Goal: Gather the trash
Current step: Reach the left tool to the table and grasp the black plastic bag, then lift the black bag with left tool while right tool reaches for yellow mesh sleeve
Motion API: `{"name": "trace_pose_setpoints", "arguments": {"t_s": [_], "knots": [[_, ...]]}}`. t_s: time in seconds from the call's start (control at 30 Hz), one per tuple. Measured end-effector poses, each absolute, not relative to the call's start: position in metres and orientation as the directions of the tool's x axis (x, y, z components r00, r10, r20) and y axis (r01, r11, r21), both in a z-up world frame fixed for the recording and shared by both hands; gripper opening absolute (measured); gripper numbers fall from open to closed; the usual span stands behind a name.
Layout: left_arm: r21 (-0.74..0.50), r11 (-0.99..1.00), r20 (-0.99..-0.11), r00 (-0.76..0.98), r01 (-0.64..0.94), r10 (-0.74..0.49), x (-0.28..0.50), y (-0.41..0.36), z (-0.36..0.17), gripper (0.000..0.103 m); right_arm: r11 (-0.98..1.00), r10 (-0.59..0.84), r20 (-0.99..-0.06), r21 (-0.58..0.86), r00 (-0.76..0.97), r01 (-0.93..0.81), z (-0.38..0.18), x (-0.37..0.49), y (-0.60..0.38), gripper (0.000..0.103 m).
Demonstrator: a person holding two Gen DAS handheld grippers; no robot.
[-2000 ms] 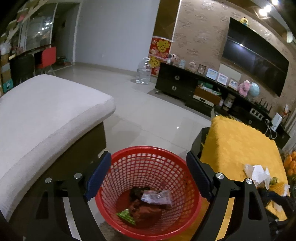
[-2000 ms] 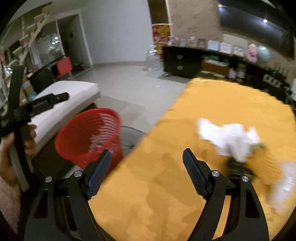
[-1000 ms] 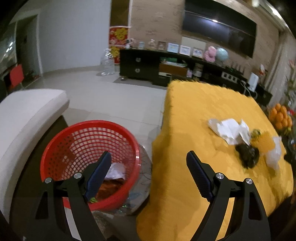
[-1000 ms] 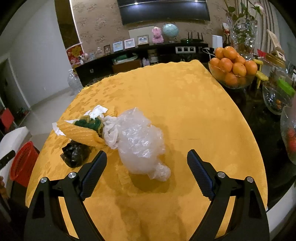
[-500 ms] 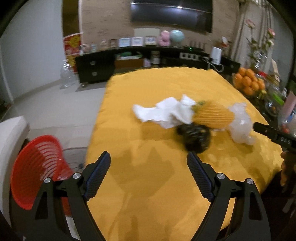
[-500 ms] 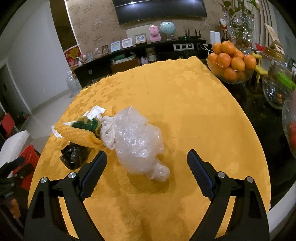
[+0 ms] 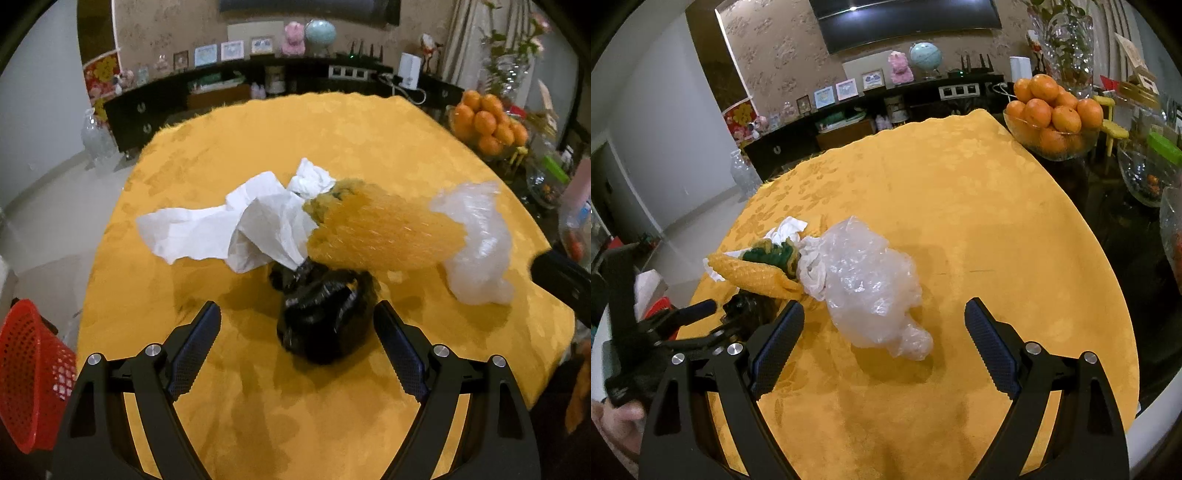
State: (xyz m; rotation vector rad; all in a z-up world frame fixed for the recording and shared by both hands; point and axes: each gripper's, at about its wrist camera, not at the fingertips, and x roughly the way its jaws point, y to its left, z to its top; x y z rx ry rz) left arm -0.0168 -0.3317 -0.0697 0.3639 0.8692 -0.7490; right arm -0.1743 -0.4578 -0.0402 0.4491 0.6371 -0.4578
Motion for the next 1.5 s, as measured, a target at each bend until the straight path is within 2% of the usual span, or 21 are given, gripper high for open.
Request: {"name": "trace_pose_setpoints", "arguments": {"t_s": [0.13,0.2,0.23,0.27,0.37,0.7,0.87,1.1,1.4,1.5], "knots": [[-0.031,0.699,-0.796,0.405,0.715,-0.45,-0.007,-0.337,-0.075,0.081,0.806,-0.256,-0.651,0.265,0.714,0.53,-0.042,-0.173,-0.459,0.086],[-0.056,0.691,-0.789,0.392,0.721,-0.473,-0.006,-0.336,-0.075,0.065,0.805,-0.25,-0.654,0.268,0.714,0.528,-0.044,-0.173,-0.459,0.086],[-0.071,0.682,-0.791,0.376,0.728,-0.483,-0.005,-0.336,-0.075,0.044,0.806,-0.25,-0.655,0.268,0.713,0.528,-0.045,-0.172,-0.459,0.086],[-0.082,0.675,-0.793,0.363,0.734,-0.49,-0.004,-0.334,-0.076,0.039,0.806,-0.25,-0.655,0.267,0.713,0.528,-0.044,-0.172,-0.459,0.086],[-0.1,0.67,-0.781,0.359,0.736,-0.511,-0.005,-0.329,-0.074,0.033,0.806,-0.249,-0.655,0.268,0.713,0.528,-0.044,-0.172,-0.459,0.086],[-0.138,0.717,-0.754,0.397,0.683,-0.523,-0.009,-0.25,-0.064,0.032,0.825,-0.246,-0.655,0.245,0.715,0.509,-0.045,-0.168,-0.452,0.086],[-0.117,0.758,-0.73,0.462,0.642,-0.504,-0.01,-0.211,-0.05,0.032,0.881,-0.216,-0.632,0.203,0.744,0.428,-0.039,-0.159,-0.428,0.086],[-0.104,0.78,-0.681,0.527,0.617,-0.508,-0.017,-0.182,-0.031,0.032,0.948,-0.092,-0.652,0.175,0.753,0.267,-0.044,-0.132,-0.387,0.086],[-0.142,0.802,-0.689,0.524,0.58,-0.501,-0.006,-0.166,-0.038,0.032,0.931,0.003,-0.688,0.266,0.726,0.249,-0.059,-0.083,-0.39,0.085],[-0.149,0.807,-0.692,0.523,0.571,-0.498,-0.004,-0.161,-0.039,0.032,0.942,0.021,-0.703,0.252,0.711,0.222,-0.068,-0.07,-0.38,0.084]]}}
